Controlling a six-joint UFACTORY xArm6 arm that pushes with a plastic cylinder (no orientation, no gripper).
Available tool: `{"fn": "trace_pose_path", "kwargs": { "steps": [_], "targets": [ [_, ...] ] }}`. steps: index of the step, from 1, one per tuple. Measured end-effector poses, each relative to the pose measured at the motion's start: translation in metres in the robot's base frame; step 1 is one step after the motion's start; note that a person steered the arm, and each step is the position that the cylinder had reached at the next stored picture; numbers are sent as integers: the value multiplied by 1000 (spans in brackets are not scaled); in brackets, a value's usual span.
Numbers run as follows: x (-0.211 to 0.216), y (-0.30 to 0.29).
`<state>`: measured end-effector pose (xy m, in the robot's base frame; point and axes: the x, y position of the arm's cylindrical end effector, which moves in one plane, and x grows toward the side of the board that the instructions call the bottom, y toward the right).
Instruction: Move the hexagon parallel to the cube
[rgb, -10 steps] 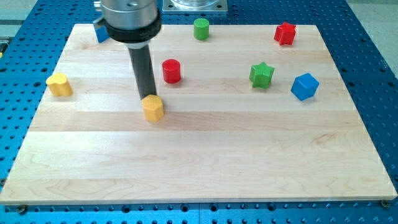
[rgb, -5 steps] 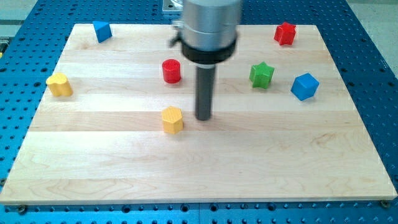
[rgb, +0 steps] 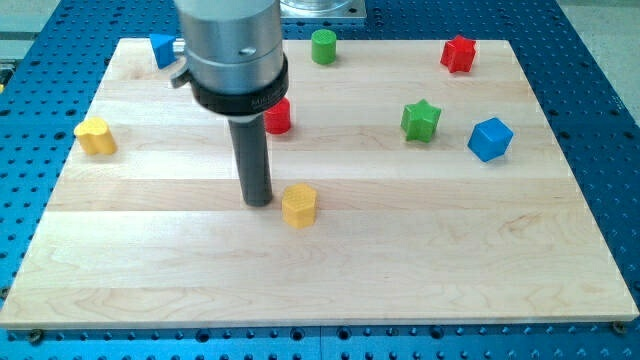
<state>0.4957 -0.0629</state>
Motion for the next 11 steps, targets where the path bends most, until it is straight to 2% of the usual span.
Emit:
{"fn": "trace_pose_path", "kwargs": {
  "steps": [2,3,4,5,6,8,10,11],
  "targets": [
    [8,191],
    [-6,114],
    [26,89],
    [48,171],
    [59,223],
    [40,237],
    [52,279],
    [52,193]
  ]
}}
